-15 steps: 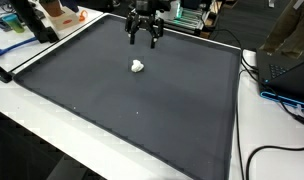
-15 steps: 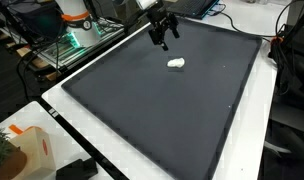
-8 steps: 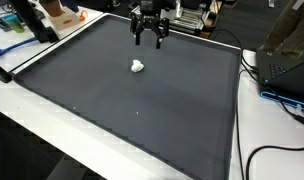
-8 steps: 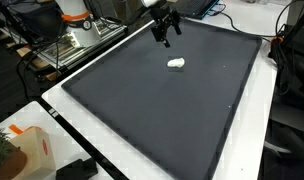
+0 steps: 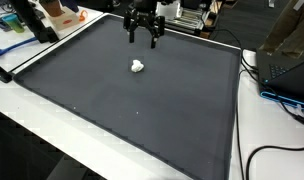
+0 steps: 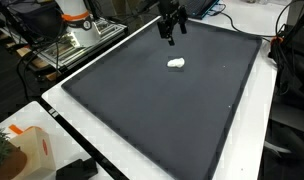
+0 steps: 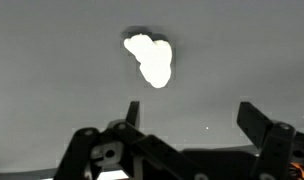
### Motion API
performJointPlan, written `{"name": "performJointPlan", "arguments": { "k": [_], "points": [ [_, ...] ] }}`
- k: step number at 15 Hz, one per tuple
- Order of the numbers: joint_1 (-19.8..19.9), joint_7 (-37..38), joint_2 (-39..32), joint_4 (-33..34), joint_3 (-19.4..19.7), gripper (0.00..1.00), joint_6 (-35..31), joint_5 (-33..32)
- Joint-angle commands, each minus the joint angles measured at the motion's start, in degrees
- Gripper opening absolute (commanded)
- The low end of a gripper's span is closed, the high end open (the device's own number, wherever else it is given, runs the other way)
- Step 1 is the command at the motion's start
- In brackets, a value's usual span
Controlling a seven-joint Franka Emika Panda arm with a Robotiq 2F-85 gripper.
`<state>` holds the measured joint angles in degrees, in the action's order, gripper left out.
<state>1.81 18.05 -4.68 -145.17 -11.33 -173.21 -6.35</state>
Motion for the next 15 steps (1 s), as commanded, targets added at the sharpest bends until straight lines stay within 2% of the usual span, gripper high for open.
{"name": "performJointPlan", "arguments": {
  "k": [1,2,3,4,5,6,10,15],
  "points": [
    [-0.1,-0.1,1.4,3.1,0.3,1.00,8.8,-1.0],
    [0.0,-0.6,1.5,3.8,0.1,1.00,11.0,-0.7],
    [-2.9,-3.1,1.7,4.5,2.6,1.00,13.0,1.7],
    [-3.0,-4.2,1.6,5.1,2.6,1.00,14.4,2.3],
    [-3.5,-4.7,1.3,5.5,3.1,1.00,14.8,2.3],
    [-3.9,-3.3,0.9,5.1,3.7,1.00,12.4,1.7],
    [-4.8,-3.7,0.3,6.4,4.4,1.00,13.3,3.3],
    [-5.1,-5.4,-0.9,15.1,5.6,1.00,27.0,2.8]
  ]
}}
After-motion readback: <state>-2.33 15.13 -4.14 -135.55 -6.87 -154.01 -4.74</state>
